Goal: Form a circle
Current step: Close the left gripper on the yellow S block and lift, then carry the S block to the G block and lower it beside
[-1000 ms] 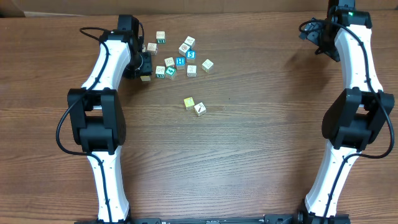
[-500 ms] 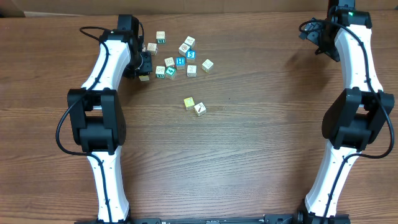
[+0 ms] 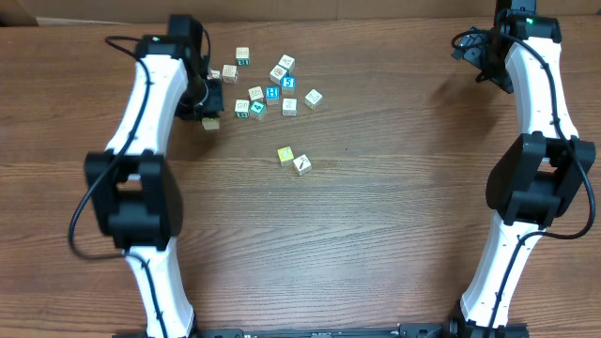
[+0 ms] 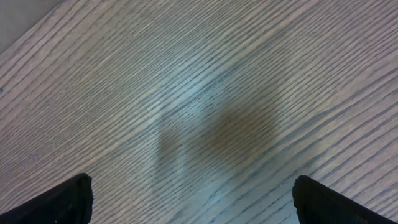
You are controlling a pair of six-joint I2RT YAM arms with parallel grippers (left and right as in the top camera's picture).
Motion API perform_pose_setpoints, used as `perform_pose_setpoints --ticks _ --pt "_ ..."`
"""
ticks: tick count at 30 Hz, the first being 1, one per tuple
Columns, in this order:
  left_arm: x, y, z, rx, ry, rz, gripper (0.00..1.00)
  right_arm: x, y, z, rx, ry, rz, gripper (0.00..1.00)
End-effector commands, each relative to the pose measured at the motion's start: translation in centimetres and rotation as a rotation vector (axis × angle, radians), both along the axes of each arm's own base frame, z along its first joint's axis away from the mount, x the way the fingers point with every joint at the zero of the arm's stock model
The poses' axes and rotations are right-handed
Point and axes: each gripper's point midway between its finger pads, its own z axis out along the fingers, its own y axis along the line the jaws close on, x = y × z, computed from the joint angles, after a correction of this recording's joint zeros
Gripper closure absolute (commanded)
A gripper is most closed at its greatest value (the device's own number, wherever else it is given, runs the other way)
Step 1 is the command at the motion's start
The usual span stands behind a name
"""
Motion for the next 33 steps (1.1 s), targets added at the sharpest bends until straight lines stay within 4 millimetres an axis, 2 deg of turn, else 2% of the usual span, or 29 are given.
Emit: perform_pose_setpoints --ticks 1,6,12,16,24,33 --pt "-0.9 -1.3 6.7 -0.023 -0.120 -0.010 0.76 0.3 -0.1 1.8 -0.013 -0.038 -0.001 0.00" --pt "-3.7 -3.1 9.3 -0.015 -0.112 -0.088 0.82 0.3 -0.1 1.8 -0.013 -0.038 -0.001 0.00" --pt "-6.4 -5.3 8.8 -0.002 -0.026 -0.107 0.81 0.3 -0.1 1.8 -0.013 -0.038 -0.001 0.00" --pt "-7.5 -7.0 7.7 0.016 0.013 -0.137 0.74 0.3 -0.1 1.8 -0.013 -0.038 -0.001 0.00" --pt "-10.9 -9.4 3.8 0.063 0.136 -0.263 0.75 0.3 -0.1 1.8 -0.013 -0.038 -0.001 0.00" --pt "-11.9 -11.2 -1.3 0.077 0.145 -0.369 0.79 0.3 -0.1 1.8 -0.013 -0.038 -0.001 0.00"
